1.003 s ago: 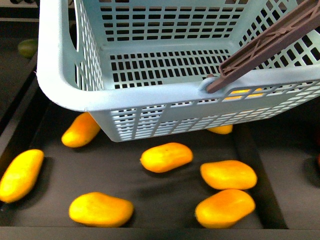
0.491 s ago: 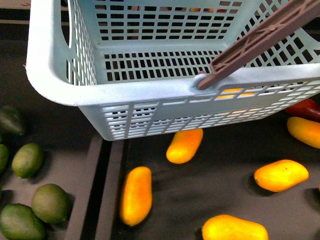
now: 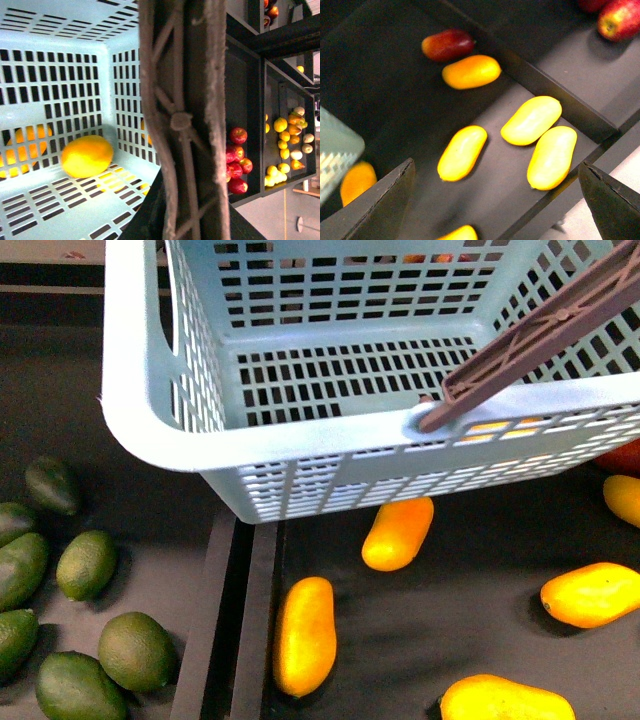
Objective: Pick lemon and mango into basket
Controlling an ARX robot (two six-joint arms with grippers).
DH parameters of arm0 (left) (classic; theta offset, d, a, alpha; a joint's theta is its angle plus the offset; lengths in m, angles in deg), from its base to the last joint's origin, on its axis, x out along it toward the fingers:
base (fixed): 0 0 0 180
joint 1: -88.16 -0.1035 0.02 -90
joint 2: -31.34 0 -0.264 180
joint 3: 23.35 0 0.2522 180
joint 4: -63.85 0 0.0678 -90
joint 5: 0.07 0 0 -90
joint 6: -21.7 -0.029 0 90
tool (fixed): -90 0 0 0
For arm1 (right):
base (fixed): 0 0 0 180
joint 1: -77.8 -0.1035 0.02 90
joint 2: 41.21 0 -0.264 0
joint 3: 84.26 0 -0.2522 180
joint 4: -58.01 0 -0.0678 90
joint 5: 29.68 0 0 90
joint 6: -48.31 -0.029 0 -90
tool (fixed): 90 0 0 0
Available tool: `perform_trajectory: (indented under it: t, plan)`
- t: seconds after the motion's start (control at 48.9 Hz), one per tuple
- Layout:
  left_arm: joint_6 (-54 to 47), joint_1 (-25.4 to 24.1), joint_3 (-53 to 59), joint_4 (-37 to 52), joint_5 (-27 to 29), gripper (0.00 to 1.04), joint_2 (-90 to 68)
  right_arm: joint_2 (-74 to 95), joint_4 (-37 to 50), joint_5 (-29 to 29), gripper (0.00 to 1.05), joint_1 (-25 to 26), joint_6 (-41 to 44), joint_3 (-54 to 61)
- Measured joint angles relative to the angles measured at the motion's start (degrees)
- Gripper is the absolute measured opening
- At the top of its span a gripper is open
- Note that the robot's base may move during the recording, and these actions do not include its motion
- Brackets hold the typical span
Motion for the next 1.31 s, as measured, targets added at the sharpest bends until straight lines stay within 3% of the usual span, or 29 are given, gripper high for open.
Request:
perform_trajectory:
  t: [0.205, 0.368, 0.553, 0.942, 1.31]
  plan:
    - [0.57, 0.33, 0.0, 0.0, -0.39, 0.05, -0.07, 19.47, 13.14, 1.88, 0.96, 12.35, -5.7, -10.19]
    - [0.5, 0.07, 0.0, 0.0, 0.42, 0.05, -0.07, 38.56, 19.23, -0.35, 0.96, 13.97, -8.74, -17.05]
    - [0.24, -0.04, 0.0, 0.0, 0.2, 0.05, -0.07, 59.52, 20.52, 1.03, 0.96, 11.61, -16.41, -23.74]
    - [0.24, -0.04, 0.0, 0.0, 0.17, 0.05, -0.07, 77.26, 22.8, 8.87, 0.96, 0.85, -39.8, -25.92]
    - [0.26, -0.02, 0.0, 0.0, 0.11, 0.05, -0.07, 83.49, 23.78, 11.82, 0.96, -0.15, -48.28, -29.77]
